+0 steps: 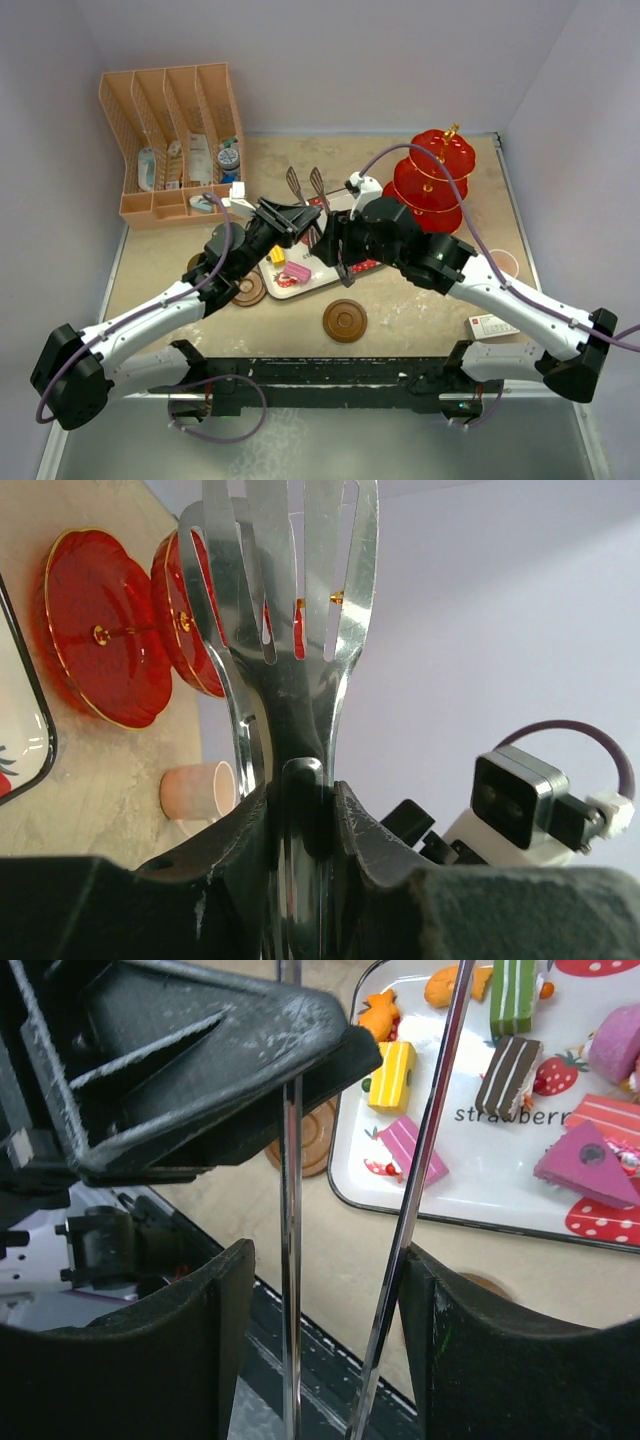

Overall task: Serve the afternoon tea
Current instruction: Pick up the clamp from the center of the board.

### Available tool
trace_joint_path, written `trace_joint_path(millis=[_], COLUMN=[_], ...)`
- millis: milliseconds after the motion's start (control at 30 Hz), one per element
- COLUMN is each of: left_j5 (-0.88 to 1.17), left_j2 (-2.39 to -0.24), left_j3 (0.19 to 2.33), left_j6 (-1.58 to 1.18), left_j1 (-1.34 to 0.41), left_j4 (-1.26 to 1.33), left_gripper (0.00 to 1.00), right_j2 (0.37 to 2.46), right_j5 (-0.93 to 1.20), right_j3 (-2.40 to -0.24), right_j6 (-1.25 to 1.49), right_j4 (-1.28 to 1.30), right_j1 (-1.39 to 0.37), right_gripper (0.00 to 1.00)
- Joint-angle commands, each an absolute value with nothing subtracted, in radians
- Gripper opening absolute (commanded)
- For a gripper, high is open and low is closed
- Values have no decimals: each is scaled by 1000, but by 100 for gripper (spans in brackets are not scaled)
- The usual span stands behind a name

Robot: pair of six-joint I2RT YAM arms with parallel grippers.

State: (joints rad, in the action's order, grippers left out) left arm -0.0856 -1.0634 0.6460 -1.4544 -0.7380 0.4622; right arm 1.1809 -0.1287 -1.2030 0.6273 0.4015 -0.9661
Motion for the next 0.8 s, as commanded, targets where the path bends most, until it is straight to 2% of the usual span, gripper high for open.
trace_joint_path(millis=[0, 267, 567, 767], left_j5=[-42, -37, -55, -58], left_j2=[-1032, -1021, -1010, -1013], left_j3=[637, 631, 621, 631], left_j6=[-1436, -1428, -1421, -1403], left_j1=[-747, -750, -751, -751], left_j4=[554, 557, 535, 520], left_gripper=[20, 18, 18, 18], right_j2=[1219, 1276, 1250, 1240], right_j5=[-55, -51, -40, 15], right_j3=[-1257, -1288, -1279, -1266], right_j6=[743, 767, 790, 788], right_j4=[349, 366, 363, 344], right_j1=[-946, -938, -911, -887], right_gripper=[61, 60, 57, 50])
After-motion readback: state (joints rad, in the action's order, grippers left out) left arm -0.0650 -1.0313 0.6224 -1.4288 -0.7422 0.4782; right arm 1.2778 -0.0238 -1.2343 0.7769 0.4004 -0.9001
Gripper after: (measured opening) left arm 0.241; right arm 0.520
